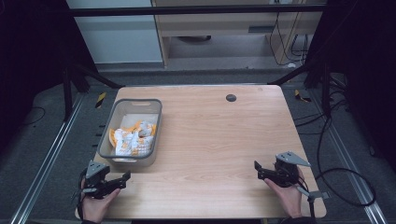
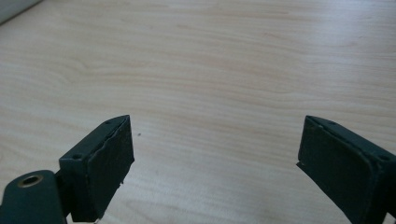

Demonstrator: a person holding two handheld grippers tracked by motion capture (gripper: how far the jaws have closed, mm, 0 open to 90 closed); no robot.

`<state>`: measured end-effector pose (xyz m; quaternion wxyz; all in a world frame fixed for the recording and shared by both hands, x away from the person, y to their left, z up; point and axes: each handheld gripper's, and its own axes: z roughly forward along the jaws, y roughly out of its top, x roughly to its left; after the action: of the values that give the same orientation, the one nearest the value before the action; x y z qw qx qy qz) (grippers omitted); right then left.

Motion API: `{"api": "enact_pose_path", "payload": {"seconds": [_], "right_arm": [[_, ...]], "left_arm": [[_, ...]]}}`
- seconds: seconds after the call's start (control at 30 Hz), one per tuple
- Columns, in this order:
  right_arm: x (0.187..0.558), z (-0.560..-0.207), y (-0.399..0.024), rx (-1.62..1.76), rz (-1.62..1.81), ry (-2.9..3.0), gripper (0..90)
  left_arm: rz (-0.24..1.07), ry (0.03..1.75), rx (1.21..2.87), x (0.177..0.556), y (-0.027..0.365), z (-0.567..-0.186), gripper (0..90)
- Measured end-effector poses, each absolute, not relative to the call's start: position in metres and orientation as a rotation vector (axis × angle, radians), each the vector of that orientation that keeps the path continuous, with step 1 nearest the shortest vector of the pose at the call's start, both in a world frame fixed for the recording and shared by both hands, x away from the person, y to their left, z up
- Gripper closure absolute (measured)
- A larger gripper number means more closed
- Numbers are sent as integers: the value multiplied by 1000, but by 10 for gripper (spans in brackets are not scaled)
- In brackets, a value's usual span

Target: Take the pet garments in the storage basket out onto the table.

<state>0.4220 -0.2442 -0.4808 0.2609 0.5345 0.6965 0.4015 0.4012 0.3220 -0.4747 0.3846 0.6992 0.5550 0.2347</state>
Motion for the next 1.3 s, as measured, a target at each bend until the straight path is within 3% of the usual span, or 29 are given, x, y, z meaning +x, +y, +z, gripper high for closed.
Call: {"api": "enact_pose_path", "payload": {"seconds": [0.33, 1.3], "right_arm": [[416, -485, -254, 1460, 1077, 1907, 103], [415, -486, -254, 1451, 1095, 1951, 104]], "left_arm": [[639, 1402, 1740, 396, 326, -464, 137], [600, 1371, 1673, 389, 323, -437, 160]]}}
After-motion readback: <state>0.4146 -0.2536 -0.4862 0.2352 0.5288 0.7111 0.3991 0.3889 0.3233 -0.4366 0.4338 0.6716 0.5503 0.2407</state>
